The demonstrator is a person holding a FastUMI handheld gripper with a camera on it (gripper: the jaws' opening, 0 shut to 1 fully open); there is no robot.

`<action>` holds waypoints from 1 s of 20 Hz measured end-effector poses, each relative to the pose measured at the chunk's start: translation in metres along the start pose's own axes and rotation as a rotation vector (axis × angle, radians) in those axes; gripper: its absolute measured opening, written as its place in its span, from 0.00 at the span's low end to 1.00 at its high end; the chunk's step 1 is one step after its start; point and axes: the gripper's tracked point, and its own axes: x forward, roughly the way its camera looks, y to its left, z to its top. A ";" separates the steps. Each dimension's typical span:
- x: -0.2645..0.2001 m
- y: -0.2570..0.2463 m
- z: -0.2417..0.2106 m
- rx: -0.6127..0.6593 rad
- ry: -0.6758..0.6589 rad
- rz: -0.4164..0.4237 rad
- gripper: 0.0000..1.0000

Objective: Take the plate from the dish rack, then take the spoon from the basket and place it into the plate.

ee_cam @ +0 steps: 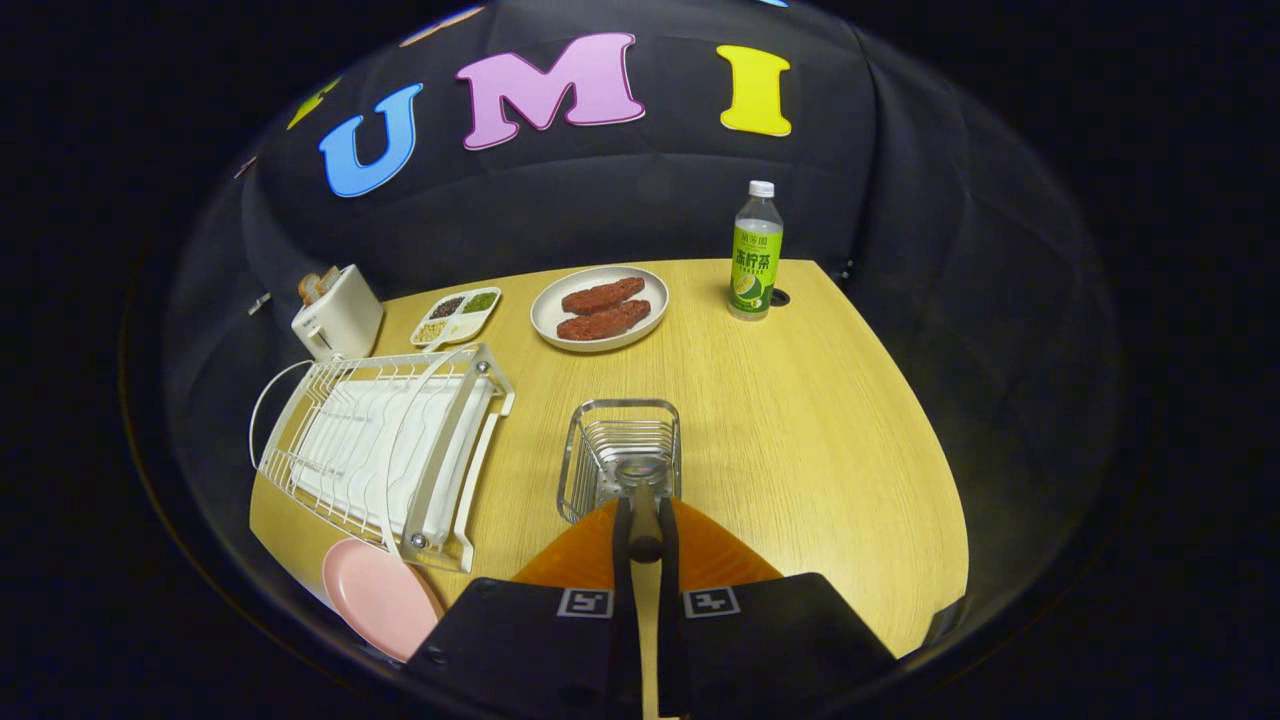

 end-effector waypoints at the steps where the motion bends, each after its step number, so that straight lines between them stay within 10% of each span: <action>1: -0.003 -0.001 0.005 -0.008 -0.010 0.000 0.10; 11: -0.074 0.017 0.058 -0.051 -0.097 0.051 0.11; 20: -0.189 0.125 0.048 -0.130 -0.147 0.359 0.11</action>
